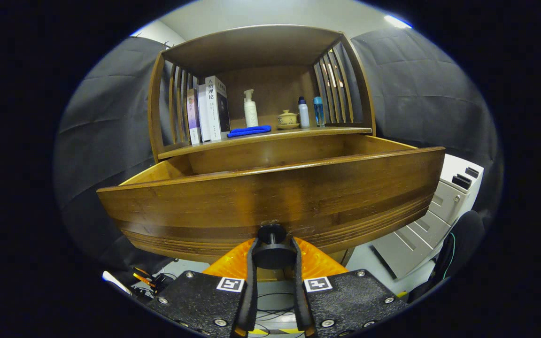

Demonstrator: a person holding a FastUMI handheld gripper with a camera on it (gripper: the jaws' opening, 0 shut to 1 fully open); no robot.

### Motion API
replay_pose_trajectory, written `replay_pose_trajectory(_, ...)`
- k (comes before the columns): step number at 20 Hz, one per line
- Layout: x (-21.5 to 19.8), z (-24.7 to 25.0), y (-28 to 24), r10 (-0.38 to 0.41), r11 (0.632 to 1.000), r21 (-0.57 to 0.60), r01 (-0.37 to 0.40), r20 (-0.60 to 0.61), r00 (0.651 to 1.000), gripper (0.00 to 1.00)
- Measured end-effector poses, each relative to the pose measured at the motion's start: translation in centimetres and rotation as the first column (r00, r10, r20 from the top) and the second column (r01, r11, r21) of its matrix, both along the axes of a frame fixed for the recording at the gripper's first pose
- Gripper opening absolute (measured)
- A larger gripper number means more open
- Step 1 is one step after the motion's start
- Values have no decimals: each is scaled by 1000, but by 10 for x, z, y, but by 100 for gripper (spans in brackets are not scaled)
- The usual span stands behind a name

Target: Pull open the drawer, take out the items inside it, and place them on the countertop above the cabinet.

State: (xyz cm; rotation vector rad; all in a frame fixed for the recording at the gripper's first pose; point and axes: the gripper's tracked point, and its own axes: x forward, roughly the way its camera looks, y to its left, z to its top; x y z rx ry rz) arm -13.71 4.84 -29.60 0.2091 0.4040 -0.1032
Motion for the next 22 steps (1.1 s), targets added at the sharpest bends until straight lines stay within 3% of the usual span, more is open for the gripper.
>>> replay_pose_trajectory(4,0,9,0,7,1000,27,-7,13,1000,44)
replay_pose_trajectory(9,0,68,-29,-54,997,58,47,121,991,95)
replay_pose_trajectory(17,47,158,-62,-101,993,-37,110,197,975,96)
replay_pose_trajectory(22,94,165,-58,-110,990,-73,120,134,985,96)
